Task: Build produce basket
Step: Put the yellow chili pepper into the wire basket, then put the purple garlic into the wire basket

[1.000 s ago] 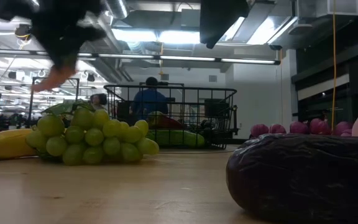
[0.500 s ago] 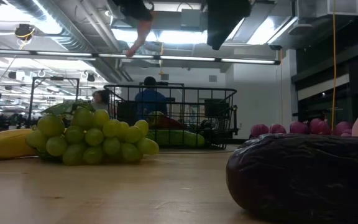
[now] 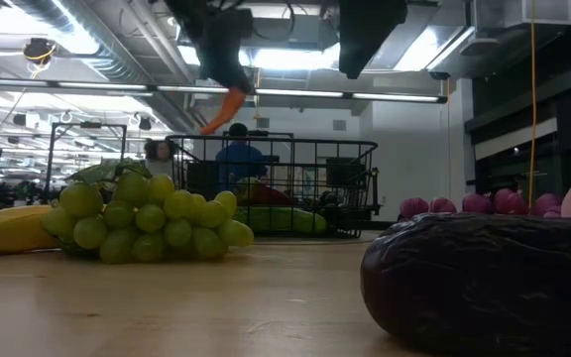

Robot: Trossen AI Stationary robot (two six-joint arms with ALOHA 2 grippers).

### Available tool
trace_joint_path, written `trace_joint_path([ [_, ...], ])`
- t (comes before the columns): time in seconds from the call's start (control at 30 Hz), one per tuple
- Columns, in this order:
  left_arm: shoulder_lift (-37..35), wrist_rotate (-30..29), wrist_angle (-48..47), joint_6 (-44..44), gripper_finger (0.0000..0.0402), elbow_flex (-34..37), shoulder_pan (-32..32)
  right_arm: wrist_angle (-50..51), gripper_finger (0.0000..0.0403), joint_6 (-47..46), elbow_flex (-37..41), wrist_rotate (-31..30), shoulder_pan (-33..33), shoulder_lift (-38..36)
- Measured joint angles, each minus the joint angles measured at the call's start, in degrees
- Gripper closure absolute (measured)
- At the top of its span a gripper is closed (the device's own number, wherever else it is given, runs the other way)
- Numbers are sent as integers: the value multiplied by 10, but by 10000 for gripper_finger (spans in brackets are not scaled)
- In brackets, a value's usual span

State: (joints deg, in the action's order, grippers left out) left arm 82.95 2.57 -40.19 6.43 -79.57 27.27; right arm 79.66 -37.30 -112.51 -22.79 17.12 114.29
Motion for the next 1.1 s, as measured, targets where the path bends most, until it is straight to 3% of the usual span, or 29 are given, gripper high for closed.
trace_joint_path([
  [0.23,37,0,-3,1,221,0,0,0,254,-23,0,4,3,0],
  [0.37,41,-9,-5,-2,200,0,0,5,254,-38,0,4,7,0],
  [0.87,-23,-83,-50,-3,195,0,22,3,254,-118,0,4,16,0],
  [1.1,-75,-94,-117,-3,194,0,49,-41,254,-45,0,-12,11,0],
])
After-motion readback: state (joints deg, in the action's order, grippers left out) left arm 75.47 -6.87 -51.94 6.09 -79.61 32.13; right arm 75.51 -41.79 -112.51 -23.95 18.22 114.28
